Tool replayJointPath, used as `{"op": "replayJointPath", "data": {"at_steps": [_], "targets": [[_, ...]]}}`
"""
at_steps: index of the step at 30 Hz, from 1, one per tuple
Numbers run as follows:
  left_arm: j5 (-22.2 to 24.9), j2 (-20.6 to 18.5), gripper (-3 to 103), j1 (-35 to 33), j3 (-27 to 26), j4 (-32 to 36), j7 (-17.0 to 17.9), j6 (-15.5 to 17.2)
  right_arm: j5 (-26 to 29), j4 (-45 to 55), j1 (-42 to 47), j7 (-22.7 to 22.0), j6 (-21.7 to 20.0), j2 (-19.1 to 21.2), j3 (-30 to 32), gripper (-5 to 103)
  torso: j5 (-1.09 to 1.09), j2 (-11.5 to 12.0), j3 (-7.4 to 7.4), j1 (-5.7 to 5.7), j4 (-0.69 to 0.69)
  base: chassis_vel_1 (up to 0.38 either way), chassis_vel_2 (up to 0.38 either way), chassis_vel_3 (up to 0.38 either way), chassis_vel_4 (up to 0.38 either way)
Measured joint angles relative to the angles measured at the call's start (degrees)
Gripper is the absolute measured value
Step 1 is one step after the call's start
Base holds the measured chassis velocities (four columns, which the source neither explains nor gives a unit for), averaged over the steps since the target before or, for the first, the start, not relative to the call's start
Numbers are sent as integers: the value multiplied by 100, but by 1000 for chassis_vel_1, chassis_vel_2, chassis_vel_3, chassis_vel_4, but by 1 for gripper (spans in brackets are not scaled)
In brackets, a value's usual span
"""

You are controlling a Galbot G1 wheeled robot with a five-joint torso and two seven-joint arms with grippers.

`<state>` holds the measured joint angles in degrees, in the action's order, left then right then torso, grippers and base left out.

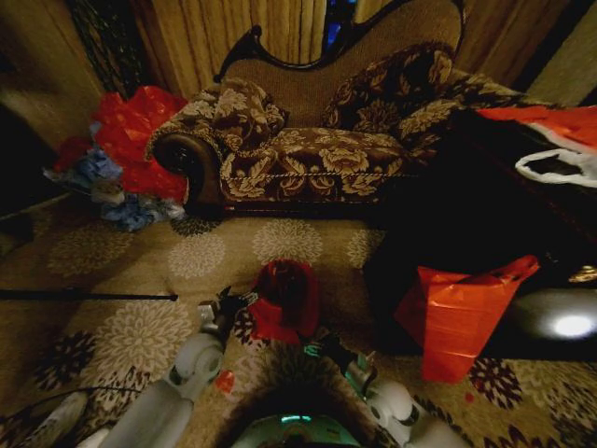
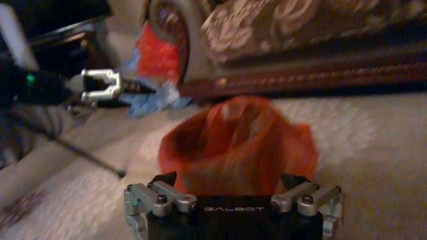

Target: Place a garbage bag over the trash bin.

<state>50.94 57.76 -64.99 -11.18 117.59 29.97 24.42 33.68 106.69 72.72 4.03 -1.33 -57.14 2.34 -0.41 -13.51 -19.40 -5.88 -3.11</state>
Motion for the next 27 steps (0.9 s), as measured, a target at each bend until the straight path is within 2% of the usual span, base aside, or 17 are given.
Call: {"op": "replayJointPath", "data": {"at_steps": [2, 3, 7, 8, 9, 11, 12, 15, 17, 19, 20, 24, 26, 27], "targets": [[331, 93, 87, 568, 354, -155, 340, 255, 129, 80, -91, -50, -87, -28, 140, 100, -1, 0, 0, -1, -2, 0, 0, 0, 0], [331, 93, 87, 568, 354, -155, 340, 255, 129, 80, -91, -50, -87, -28, 140, 100, -1, 0, 0, -1, -2, 0, 0, 0, 0], [911, 425, 75, 1435, 1041, -670, 1105, 636, 281, 167, -108, -119, -160, 2, 324, 100, -1, 1, -1, -1, -1, 0, 0, 0, 0], [911, 425, 75, 1435, 1041, -670, 1105, 636, 281, 167, -108, -119, -160, 2, 324, 100, -1, 1, -1, -1, -1, 0, 0, 0, 0], [1080, 536, 71, 1636, 1198, -855, 1342, 694, 298, 167, -86, -123, -164, 8, 360, 100, 2, 1, -1, -1, -1, 0, 0, 0, 0], [1194, 729, 63, 1910, 1373, -1269, 1588, 740, 328, 140, -59, -129, -165, 4, 444, 100, -1, 1, -1, -1, -2, 0, 0, 0, 0], [1194, 729, 63, 1910, 1373, -1269, 1588, 740, 328, 140, -59, -129, -165, 4, 444, 100, -1, 1, -1, -1, -2, 0, 0, 0, 0], [1156, 1057, 51, 2281, 1488, -1998, 1714, 745, 427, 38, -67, -135, -182, -20, 551, 100, 0, 1, -1, -2, 0, 0, 0, 0, 0], [1142, 1160, 51, 2399, 1515, -2237, 1742, 745, 476, 3, -75, -136, -202, -18, 594, 100, 0, 1, -1, -1, -1, 0, 0, 0, 0], [1126, 1341, 43, 2594, 1559, -2663, 1765, 742, 577, -54, -98, -143, -237, -2, 661, 100, 0, 1, -1, -1, -1, 0, 0, 0, 0], [1126, 1341, 43, 2594, 1559, -2663, 1765, 742, 577, -54, -98, -143, -237, -2, 661, 100, 0, 1, -1, -1, -1, 0, 0, 0, 0], [1129, 1654, 27, 2914, 1640, -3433, 1758, 764, 774, -147, -174, -145, -328, 12, 715, 100, 0, 1, 0, -1, -1, 0, 0, 0, 0], [1098, 1729, 27, 2977, 1666, -3631, 1776, 754, 816, -171, -197, -147, -349, 12, 718, 100, 0, 1, 0, -1, -2, 0, 0, 0, 0], [1060, 1787, 23, 3020, 1674, -3786, 1790, 741, 851, -198, -220, -147, -371, 12, 721, 100, 0, 2, 0, -1, -1, 0, 0, 0, 0]]}}
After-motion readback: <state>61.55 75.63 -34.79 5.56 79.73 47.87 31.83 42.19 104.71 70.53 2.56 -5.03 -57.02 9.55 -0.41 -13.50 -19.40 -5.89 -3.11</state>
